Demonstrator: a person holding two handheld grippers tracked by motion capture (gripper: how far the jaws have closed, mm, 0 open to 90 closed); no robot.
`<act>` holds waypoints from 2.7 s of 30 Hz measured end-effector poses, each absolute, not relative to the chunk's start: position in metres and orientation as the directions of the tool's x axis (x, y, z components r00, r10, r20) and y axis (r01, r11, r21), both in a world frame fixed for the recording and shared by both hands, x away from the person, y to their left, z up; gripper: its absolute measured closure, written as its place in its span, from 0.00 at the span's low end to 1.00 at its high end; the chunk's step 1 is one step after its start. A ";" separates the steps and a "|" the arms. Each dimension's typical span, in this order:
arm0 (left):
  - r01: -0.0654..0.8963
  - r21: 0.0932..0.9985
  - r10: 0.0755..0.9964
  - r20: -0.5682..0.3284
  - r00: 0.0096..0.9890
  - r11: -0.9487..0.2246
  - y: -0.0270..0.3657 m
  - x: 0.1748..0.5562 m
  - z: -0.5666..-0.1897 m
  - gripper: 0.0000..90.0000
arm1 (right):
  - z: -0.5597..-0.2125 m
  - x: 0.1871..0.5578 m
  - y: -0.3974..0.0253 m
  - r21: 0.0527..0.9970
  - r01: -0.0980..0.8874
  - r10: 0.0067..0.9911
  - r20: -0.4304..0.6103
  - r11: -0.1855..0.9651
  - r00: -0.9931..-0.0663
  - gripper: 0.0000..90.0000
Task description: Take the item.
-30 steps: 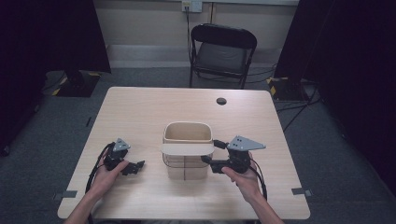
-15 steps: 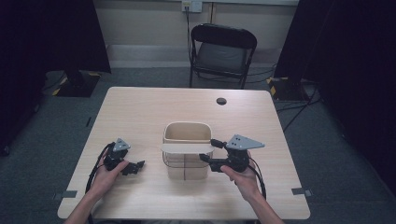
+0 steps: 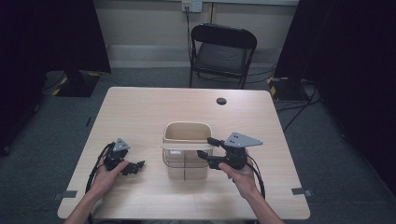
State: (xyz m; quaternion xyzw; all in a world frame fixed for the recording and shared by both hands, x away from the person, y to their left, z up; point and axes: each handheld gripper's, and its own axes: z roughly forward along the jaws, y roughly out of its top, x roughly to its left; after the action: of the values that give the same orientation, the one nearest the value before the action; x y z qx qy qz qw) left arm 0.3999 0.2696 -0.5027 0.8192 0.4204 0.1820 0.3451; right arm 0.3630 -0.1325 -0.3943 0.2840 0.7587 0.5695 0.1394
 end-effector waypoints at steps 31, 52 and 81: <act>0.563 0.718 0.814 0.009 0.581 -0.409 0.270 0.400 -0.503 0.03 | -0.389 0.368 -0.137 0.947 0.271 0.575 0.125 0.175 -0.809 0.49; 0.563 0.718 0.814 0.009 0.581 -0.409 0.270 0.400 -0.503 0.03 | -0.388 0.373 -0.136 0.946 0.276 0.575 0.131 0.171 -0.807 0.52; 0.563 0.718 0.814 0.008 0.581 -0.409 0.270 0.400 -0.503 0.03 | -0.383 0.381 -0.132 0.945 0.277 0.575 0.133 0.171 -0.808 0.54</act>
State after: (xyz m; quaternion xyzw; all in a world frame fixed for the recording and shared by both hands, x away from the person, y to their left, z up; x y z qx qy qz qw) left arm 0.3999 0.2697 -0.5027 0.8194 0.4203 0.1819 0.3447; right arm 0.3806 -0.1320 -0.3829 0.2824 0.7543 0.5786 0.1285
